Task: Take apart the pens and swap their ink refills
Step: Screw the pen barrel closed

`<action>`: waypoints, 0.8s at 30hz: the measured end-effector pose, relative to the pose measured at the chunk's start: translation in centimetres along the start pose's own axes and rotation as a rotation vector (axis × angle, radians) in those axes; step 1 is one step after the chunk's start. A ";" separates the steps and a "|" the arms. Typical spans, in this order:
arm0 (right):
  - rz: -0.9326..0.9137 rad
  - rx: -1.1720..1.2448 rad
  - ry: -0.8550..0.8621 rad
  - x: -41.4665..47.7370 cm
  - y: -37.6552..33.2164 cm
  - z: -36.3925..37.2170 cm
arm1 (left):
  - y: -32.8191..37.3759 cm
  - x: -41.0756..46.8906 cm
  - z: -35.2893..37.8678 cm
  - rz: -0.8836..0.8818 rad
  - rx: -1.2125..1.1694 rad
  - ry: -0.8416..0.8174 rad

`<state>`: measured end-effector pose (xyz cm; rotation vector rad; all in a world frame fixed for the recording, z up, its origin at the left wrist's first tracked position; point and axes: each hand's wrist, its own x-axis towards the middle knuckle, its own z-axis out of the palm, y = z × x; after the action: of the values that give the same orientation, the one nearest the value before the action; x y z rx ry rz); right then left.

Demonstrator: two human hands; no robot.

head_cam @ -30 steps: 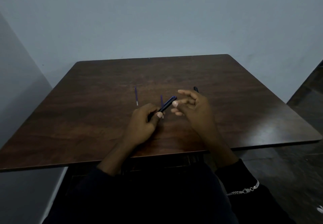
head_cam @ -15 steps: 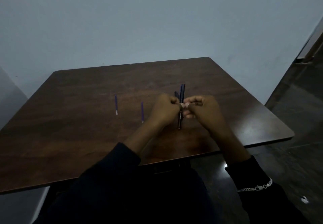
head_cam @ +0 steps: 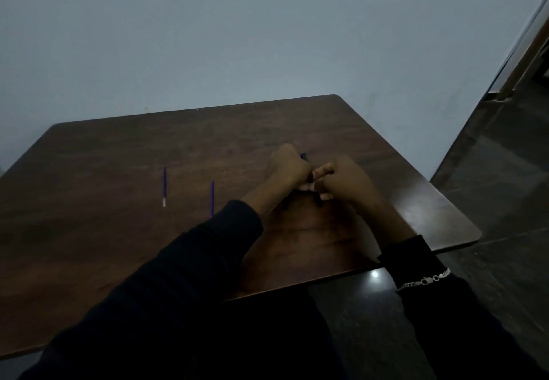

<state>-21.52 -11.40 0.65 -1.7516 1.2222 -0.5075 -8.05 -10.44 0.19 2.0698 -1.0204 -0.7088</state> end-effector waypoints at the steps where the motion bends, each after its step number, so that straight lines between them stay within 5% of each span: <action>1: -0.001 -0.009 0.004 0.2 0.1 0.1 | -0.1 0.3 0.2 -0.005 -0.005 -0.001; 12: -0.056 -0.263 0.039 1.6 0.2 0.7 | -1.0 2.1 1.0 -0.045 0.011 0.030; 24: -0.045 -0.159 0.064 1.7 0.9 0.9 | -1.4 1.4 -0.2 -0.015 0.020 0.026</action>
<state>-20.55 -12.60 -0.84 -1.9133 1.3008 -0.5076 -6.58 -10.95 -1.03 2.1001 -1.0027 -0.6805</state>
